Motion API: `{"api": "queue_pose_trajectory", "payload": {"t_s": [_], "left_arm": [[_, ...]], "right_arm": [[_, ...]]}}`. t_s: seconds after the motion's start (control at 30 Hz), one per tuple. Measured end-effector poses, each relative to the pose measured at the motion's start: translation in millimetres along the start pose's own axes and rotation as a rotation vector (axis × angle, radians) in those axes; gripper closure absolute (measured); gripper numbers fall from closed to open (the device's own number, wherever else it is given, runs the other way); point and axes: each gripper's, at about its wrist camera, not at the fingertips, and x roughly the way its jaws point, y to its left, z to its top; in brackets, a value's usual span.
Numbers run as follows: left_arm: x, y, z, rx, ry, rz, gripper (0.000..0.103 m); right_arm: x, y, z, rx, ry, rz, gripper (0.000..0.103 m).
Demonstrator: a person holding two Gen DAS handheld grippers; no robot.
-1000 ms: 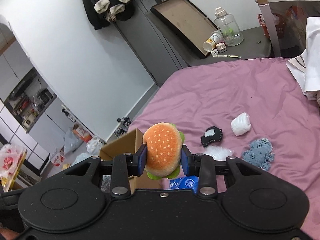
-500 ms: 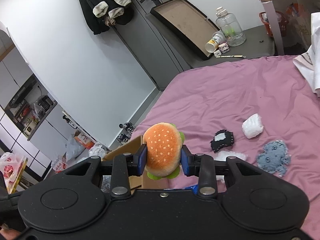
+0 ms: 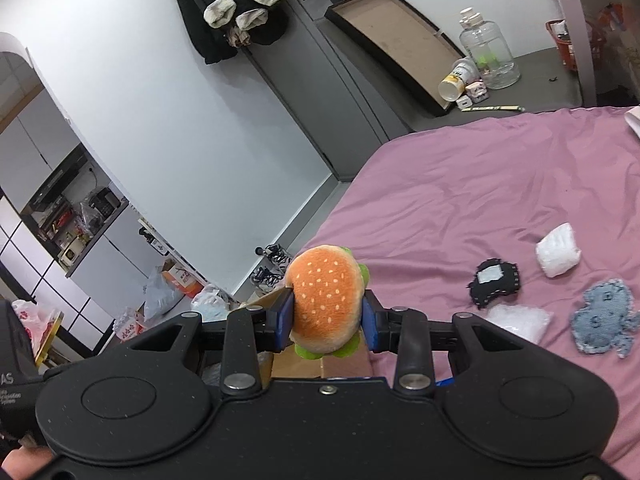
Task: Organize soft objects
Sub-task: 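Carry the grey ball in the left tool and burger in the right tool over the box, then open the left tool to drop the grey ball in the box while the right tool releases the burger there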
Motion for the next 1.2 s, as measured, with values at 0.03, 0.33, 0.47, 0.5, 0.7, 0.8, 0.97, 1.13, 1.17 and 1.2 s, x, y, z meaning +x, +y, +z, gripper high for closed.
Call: {"api": "queue_pose_trajectory", "payload": {"t_s": [0.03,0.33,0.47,0.5,0.7,0.8,0.97,1.13,1.17,1.2], "left_arm": [[3,0,1,0.001,0.002,-0.002,0.037],[28,14,13,-0.017,0.016,0.003,0.037],[39,21,17,-0.022,0.031,0.008,0.036],[40,22,17,-0.023,0.031,0.016,0.036],[53,30,19,-0.011,0.052,0.049,0.036],[59,32,19,-0.009,0.066,0.065,0.035],[69,34,20,0.002,0.081,0.089,0.035],[80,32,21,0.011,0.092,0.123,0.035],[82,32,22,0.012,0.096,0.129,0.035],[84,32,22,0.013,0.099,0.133,0.035]], "right_arm": [[2,2,-1,-0.007,0.005,0.000,0.068],[17,11,-7,-0.033,0.037,-0.003,0.068],[24,12,-9,-0.041,0.053,-0.008,0.068],[24,12,-10,-0.042,0.054,-0.009,0.068],[30,14,-10,-0.045,0.055,-0.009,0.068],[30,16,-11,-0.052,0.053,-0.004,0.068],[32,20,-13,-0.064,0.052,0.000,0.068],[33,21,-13,-0.069,0.055,-0.006,0.068],[34,21,-13,-0.069,0.055,-0.006,0.068],[34,21,-13,-0.068,0.055,-0.006,0.068]]}}
